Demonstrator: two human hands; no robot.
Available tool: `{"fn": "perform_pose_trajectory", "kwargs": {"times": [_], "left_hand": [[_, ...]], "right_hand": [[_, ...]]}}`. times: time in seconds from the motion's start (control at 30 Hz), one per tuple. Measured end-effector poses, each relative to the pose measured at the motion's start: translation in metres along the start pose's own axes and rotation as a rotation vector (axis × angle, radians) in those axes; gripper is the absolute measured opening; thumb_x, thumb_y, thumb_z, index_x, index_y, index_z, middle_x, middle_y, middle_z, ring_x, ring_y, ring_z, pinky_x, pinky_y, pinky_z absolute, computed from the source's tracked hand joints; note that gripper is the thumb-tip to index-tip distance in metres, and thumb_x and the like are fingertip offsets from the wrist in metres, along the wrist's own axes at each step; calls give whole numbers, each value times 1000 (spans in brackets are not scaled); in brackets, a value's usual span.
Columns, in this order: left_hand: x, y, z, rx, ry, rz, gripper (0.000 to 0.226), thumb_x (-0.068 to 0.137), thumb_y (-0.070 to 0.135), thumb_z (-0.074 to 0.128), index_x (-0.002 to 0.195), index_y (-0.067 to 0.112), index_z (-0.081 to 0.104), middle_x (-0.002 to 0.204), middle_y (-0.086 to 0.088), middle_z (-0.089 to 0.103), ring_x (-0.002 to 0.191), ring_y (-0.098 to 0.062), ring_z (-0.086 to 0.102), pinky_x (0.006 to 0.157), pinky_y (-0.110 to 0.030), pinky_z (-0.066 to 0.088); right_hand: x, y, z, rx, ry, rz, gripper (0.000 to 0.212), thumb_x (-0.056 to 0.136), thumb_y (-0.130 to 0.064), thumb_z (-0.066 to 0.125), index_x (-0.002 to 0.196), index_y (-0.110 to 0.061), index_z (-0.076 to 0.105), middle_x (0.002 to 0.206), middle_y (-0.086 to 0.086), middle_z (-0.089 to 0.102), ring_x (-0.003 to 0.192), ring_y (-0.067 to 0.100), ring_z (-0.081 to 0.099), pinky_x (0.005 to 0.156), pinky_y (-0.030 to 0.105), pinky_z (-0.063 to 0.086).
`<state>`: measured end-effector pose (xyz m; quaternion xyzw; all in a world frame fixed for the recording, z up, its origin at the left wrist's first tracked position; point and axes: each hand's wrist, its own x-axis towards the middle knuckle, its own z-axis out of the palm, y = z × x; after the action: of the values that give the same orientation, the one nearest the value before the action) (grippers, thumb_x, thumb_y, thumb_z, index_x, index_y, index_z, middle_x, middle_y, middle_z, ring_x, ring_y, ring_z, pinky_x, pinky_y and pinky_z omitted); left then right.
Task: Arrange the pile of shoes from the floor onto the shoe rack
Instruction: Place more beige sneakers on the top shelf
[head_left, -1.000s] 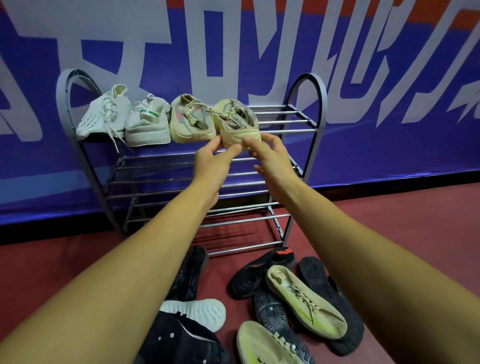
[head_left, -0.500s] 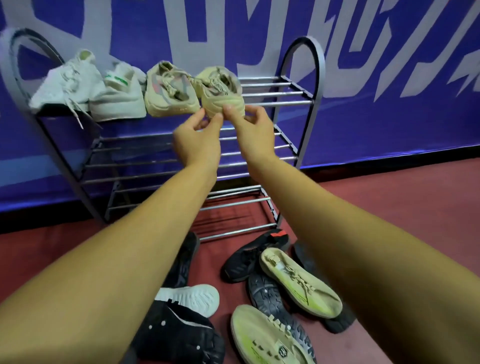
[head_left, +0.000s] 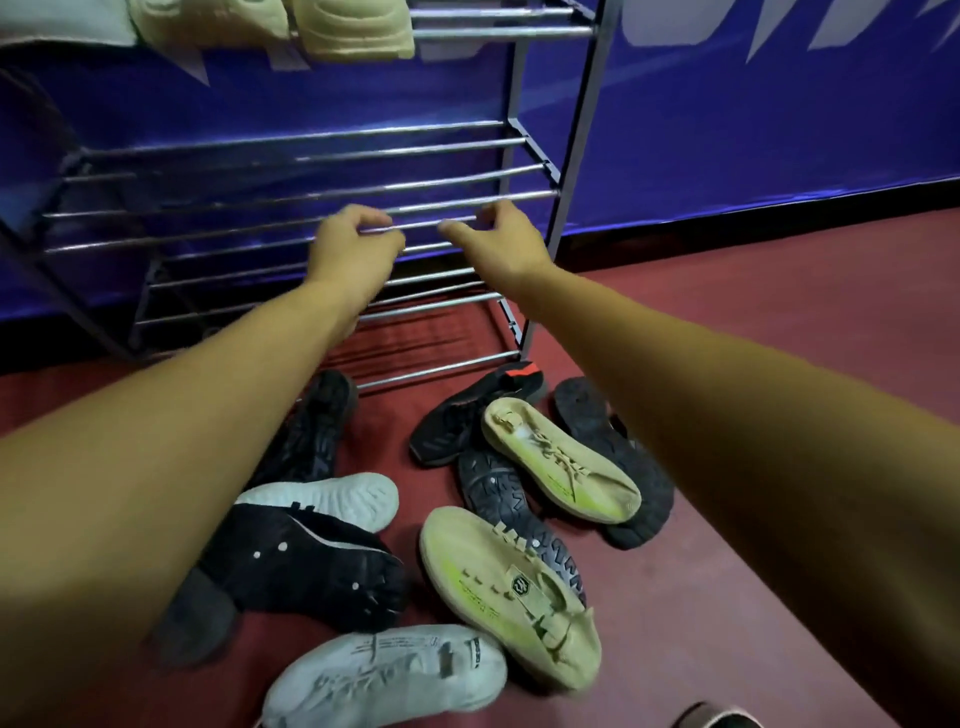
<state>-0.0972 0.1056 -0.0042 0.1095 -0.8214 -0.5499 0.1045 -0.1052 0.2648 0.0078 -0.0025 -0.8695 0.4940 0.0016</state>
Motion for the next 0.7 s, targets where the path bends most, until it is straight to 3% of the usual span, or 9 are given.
{"fn": "perform_pose_trajectory", "kwargs": {"times": [0.1,0.23,0.33,0.5,0.53,0.6,0.7], "left_hand": [[-7,-30,32,118,-145,-101,20,83,23,69,103,22,67,90,-3,68,89,-23,66,74,-30,50],[-20,-59,79,275,-297,-108,12,84,23,70,95,21,67,92,-2,66,99,-26,66,91,-32,51],[-30,-78,102,402,-408,-114,12,86,23,69,97,21,65,102,0,66,101,-20,62,89,-27,47],[-45,-103,133,482,-573,-195,12,84,21,71,84,23,59,95,-3,64,88,-22,58,81,-32,49],[-49,-107,139,512,-592,-194,13,84,22,70,91,21,59,99,-3,63,90,-22,57,80,-33,48],[-56,-118,151,563,-628,-201,34,85,26,70,114,17,55,111,-5,61,99,-24,57,80,-32,45],[-60,-130,165,602,-664,-224,59,85,27,69,136,12,42,122,-11,59,103,-27,55,79,-32,41]], "right_hand": [[1,43,-7,-106,-24,70,57,94,-48,64,131,-6,51,122,10,59,111,27,57,91,38,47],[-6,105,-6,-284,-99,153,54,92,-48,65,125,-6,56,124,13,62,116,31,57,85,31,42],[-12,140,-8,-433,-194,178,51,90,-49,66,120,-8,60,118,12,65,110,31,61,77,29,41],[-25,190,-14,-592,-348,187,38,90,-45,66,112,-15,69,108,10,70,103,32,64,78,32,49],[-26,200,-15,-627,-375,197,30,90,-47,64,99,-19,71,97,7,69,96,31,64,73,32,48],[-29,217,-14,-657,-407,221,36,91,-51,60,83,-16,62,83,8,63,84,31,59,66,32,43],[-33,233,-14,-653,-431,234,43,92,-52,59,101,-9,56,95,11,60,89,31,56,72,35,44]]}}
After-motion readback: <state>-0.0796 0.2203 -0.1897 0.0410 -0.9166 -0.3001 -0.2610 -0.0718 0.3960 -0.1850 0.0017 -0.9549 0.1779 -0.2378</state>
